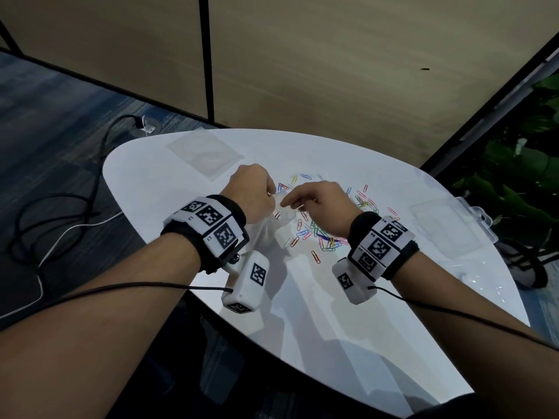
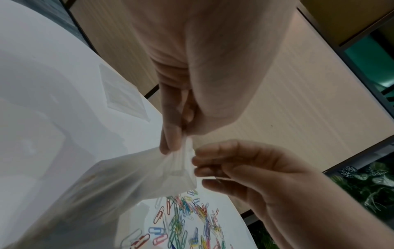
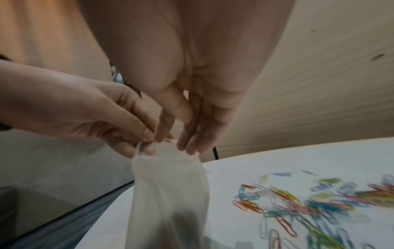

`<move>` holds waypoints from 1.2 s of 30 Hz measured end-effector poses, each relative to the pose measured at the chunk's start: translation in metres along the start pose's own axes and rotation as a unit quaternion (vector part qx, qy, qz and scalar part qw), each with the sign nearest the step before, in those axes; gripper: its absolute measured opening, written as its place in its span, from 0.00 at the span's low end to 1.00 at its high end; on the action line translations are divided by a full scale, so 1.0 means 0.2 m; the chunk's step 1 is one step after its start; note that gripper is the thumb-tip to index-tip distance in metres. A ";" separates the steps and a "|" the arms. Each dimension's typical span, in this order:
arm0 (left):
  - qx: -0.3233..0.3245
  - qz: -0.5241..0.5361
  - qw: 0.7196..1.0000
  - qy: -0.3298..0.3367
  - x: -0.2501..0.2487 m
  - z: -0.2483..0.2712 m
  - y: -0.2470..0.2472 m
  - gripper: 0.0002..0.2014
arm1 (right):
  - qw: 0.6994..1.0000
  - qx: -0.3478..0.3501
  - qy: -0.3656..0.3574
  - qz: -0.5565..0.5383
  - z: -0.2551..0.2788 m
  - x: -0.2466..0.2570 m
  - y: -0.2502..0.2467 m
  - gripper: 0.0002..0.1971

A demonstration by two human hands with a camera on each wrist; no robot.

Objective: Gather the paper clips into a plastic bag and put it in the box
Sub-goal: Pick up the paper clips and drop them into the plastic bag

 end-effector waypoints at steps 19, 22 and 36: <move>0.002 -0.039 0.999 0.004 0.04 0.00 -0.06 0.15 | 0.899 0.173 0.013 0.403 0.22 -0.71 0.30 0.26; 0.008 -0.047 0.999 0.006 0.02 0.01 -0.05 0.15 | 0.921 0.111 -0.002 0.373 0.19 -0.66 0.26 0.10; 0.016 -0.057 0.998 -0.029 -0.03 -0.01 0.05 0.09 | 0.819 -0.228 0.320 -0.419 0.26 -0.76 -0.11 0.04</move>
Point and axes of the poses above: each hand's wrist, its own z-axis away from the middle knuckle, its own y-axis out of the palm, x = y × z, the point moved 7 cm from there along -z, towards the middle knuckle, and after that the axes turned 9 degrees about -y, right-handed, at the moved point
